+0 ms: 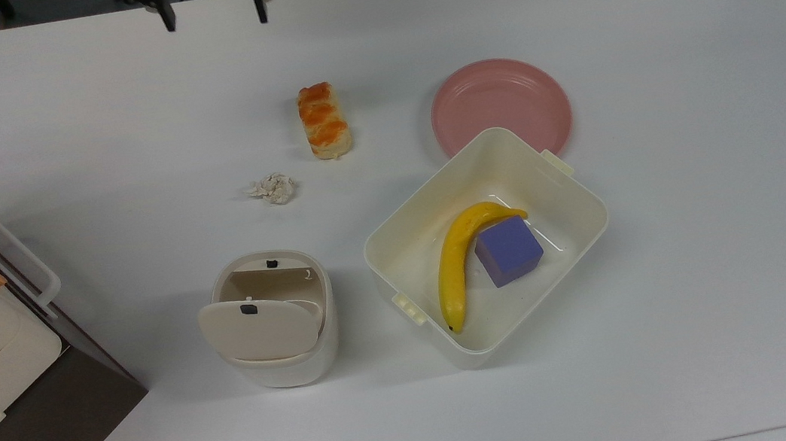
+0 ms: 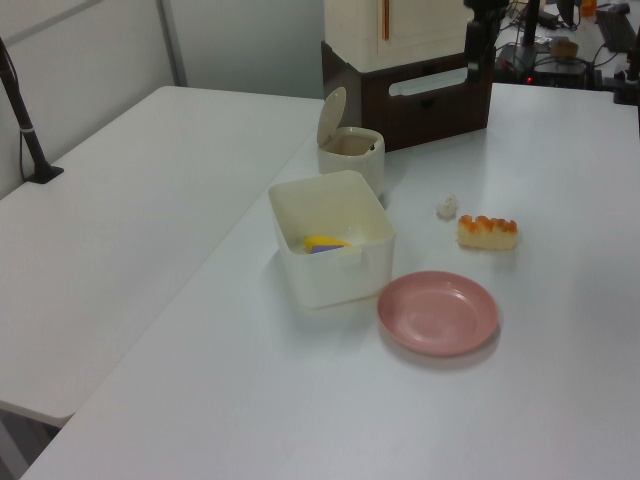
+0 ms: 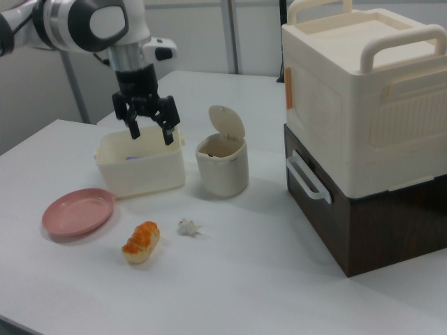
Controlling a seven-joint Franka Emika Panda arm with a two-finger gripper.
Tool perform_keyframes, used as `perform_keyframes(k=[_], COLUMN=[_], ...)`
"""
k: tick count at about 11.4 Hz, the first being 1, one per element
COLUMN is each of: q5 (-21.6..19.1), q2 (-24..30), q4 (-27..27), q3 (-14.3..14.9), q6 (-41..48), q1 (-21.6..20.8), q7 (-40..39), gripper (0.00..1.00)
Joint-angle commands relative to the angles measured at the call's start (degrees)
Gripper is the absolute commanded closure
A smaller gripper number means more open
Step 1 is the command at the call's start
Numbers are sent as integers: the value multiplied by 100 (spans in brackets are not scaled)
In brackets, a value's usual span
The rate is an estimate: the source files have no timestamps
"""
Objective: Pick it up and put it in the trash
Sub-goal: 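Move the open gripper down to the white crumpled paper scrap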
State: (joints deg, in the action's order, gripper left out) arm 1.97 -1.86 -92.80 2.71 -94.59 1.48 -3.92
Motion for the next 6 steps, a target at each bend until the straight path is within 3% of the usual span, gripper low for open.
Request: perform_keyframes(k=[1, 3, 4, 6], q5=[208, 190, 207, 530], q2=[-173, -515, -743, -1297], q4=[-396, -597, -651, -660], q3=[81, 72, 37, 19], q6=[-260, -882, -1251, -1658], q1=[-437, -473, -482, -517], q7=[102, 582, 1186, 2103], gripper=[0, 0, 0, 0])
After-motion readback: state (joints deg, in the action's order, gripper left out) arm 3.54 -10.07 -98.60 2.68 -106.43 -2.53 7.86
